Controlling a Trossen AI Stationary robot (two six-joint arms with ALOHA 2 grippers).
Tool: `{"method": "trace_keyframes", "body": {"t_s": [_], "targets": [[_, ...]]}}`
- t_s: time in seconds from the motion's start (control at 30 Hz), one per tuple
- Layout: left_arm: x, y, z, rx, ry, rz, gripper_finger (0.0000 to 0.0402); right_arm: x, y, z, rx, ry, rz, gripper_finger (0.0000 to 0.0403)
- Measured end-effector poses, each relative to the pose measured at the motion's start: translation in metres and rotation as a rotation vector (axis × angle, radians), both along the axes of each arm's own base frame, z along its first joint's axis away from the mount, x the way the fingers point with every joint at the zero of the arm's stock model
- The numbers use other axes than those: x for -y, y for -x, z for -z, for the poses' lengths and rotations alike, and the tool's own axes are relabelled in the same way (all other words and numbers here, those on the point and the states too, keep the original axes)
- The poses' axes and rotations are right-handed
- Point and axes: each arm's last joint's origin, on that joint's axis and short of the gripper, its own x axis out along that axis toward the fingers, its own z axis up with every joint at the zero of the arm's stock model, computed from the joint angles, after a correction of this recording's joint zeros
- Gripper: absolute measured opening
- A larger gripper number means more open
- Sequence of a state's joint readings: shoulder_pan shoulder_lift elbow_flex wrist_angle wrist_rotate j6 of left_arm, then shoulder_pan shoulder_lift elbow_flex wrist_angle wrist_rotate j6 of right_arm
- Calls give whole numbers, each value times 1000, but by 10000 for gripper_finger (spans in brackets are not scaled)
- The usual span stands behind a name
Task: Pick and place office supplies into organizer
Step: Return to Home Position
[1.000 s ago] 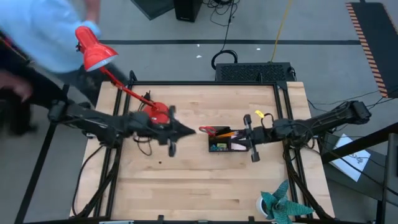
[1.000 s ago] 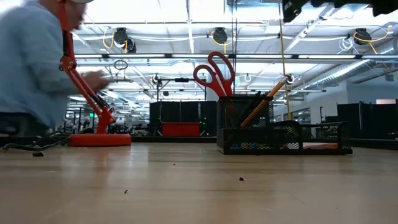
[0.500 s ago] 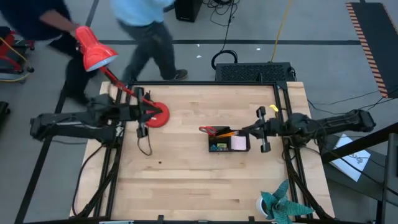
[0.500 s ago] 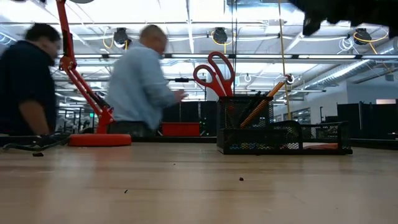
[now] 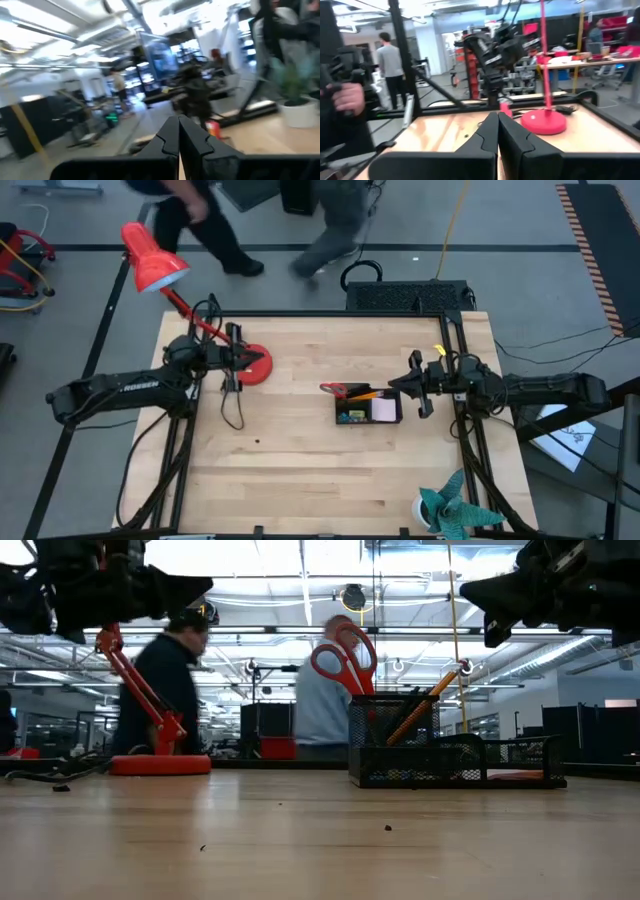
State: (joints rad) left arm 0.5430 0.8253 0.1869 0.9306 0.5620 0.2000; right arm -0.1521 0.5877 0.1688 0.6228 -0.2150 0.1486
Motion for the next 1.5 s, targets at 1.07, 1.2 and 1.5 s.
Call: {"method": "trace_keyframes", "body": {"t_s": [1.07, 1.2, 1.5], "targets": [[3, 53, 28, 4, 381, -198, 1, 18, 7, 1, -4, -70, 109, 0], [23, 40, 17, 20, 308, -107, 1, 15, 6, -4, 42, -61, 89, 0], [55, 35, 34, -172, 77, -267, 0, 6, 7, -2, 12, -56, -17, 0]]}}
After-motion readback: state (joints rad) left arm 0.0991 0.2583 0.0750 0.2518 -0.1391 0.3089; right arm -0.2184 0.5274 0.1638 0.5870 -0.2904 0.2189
